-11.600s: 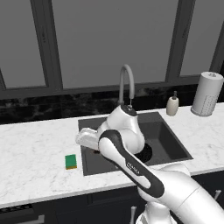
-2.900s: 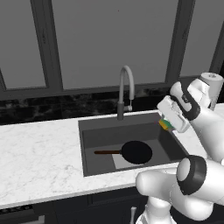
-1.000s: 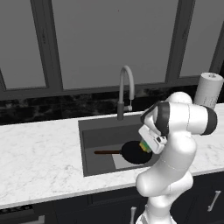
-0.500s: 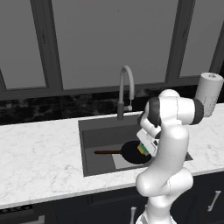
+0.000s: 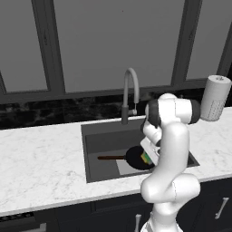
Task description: Pick the pan and sponge and place them into the sink. Then turn on the water.
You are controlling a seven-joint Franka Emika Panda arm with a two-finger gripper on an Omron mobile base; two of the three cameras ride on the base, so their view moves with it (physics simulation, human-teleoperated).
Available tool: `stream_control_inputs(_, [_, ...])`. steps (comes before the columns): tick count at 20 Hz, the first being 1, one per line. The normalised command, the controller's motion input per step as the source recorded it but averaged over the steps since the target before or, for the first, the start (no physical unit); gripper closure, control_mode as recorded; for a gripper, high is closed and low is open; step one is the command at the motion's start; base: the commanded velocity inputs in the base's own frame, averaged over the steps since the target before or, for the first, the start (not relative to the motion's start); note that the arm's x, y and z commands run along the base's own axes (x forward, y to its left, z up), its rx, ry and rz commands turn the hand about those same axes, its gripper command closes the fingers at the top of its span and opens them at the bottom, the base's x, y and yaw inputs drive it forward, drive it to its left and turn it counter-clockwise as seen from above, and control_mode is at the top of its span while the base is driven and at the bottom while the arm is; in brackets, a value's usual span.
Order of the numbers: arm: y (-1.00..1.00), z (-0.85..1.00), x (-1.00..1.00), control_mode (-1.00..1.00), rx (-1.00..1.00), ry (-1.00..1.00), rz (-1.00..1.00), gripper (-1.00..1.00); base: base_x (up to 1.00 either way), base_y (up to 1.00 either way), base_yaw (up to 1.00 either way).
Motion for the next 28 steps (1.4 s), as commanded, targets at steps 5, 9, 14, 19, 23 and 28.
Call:
stream_control_inputs(5, [-0.03, -0.29, 0.11, -1.00, 0.01, -0.01, 0.00, 1.00, 0.00, 0.00, 0.00])
stream_control_inputs(9, [-0.03, -0.23, 0.08, -1.00, 0.01, -0.03, 0.00, 1.00, 0.00, 0.00, 0.00])
stream_control_inputs(14, [-0.07, -0.03, 0.01, -1.00, 0.04, -0.12, 0.00, -1.00, 0.00, 0.00, 0.00])
stream_control_inputs(19, [-0.11, 0.01, 0.00, -1.00, 0.08, -0.22, 0.00, -1.00, 0.00, 0.00, 0.00])
stream_control_inputs(23, [-0.03, 0.24, 0.00, -1.00, 0.12, -0.20, 0.00, -1.00, 0.00, 0.00, 0.00])
stream_control_inputs(28, [0.00, 0.74, 0.00, -1.00, 0.11, -0.14, -0.01, -1.00, 0.00, 0.00, 0.00])
